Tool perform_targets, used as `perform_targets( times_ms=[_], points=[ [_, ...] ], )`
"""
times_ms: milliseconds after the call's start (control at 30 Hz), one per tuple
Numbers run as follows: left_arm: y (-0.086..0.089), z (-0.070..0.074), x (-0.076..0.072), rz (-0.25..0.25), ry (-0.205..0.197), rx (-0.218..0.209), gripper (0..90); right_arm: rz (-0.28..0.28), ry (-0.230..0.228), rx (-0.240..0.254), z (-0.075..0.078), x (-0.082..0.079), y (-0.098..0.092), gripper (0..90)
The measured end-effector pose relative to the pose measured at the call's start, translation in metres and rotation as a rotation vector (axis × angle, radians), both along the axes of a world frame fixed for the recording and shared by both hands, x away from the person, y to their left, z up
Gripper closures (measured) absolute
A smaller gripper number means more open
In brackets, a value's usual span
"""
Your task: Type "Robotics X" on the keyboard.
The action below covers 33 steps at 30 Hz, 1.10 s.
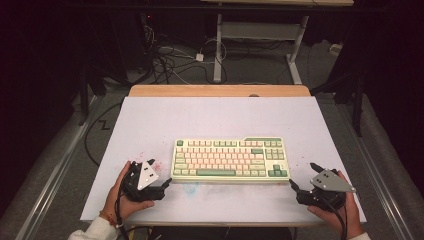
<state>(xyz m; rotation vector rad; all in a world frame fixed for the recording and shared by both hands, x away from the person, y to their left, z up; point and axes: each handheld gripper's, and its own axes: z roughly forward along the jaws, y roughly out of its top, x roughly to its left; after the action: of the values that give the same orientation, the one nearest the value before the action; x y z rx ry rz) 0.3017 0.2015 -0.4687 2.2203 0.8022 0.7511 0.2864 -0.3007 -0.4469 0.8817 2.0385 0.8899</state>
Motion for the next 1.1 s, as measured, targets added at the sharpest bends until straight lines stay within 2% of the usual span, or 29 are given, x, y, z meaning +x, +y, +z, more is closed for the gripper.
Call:
perform_targets(
  times_ms=[200,367,500,533,600,667,700,767,833,867,900,1100],
  points=[
    [-0.003,-0.001,-0.001,-0.004,0.002,0.002,17.3,-0.010,-0.004,0.009,0.001,-0.002,-0.001,18.6],
    [-0.001,-0.001,-0.004,-0.004,-0.001,-0.002,17.4,0.005,-0.007,0.005,0.005,-0.002,0.002,19.0],
    [0.000,0.000,-0.006,-0.005,-0.003,0.000,18.3,0.009,-0.012,0.032,0.009,-0.002,0.003,24.4],
    [0.000,0.000,-0.006,-0.005,-0.002,0.004,18.3,0.063,-0.006,0.072,0.012,-0.001,0.002,28.4],
    [0.002,0.000,-0.006,-0.002,0.003,0.001,18.3,0.090,0.006,0.106,0.015,0.003,0.003,34.0],
    [0.002,0.000,-0.005,0.008,0.004,-0.009,18.3,0.086,0.005,0.111,0.017,0.006,0.006,39.4],
    [0.003,0.000,-0.005,0.008,0.004,-0.009,18.3,0.086,0.005,0.111,0.017,0.006,0.006,39.4],
    [0.002,0.000,-0.005,0.008,0.004,-0.008,18.3,0.094,0.018,0.116,0.018,0.008,0.008,46.1],
    [0.002,0.000,-0.006,0.006,0.005,0.001,18.2,0.102,0.035,0.098,0.020,0.012,0.013,53.8],
    [0.002,0.000,-0.006,0.008,0.004,0.002,18.2,0.102,0.035,0.098,0.020,0.012,0.013,53.8],
    [0.002,0.000,-0.006,0.008,0.004,0.000,18.2,0.119,0.045,0.088,0.022,0.014,0.016,60.0],
    [0.002,0.000,-0.006,0.009,0.006,0.002,18.2,0.154,0.077,0.094,0.025,0.018,0.025,75.9]
  ],
)
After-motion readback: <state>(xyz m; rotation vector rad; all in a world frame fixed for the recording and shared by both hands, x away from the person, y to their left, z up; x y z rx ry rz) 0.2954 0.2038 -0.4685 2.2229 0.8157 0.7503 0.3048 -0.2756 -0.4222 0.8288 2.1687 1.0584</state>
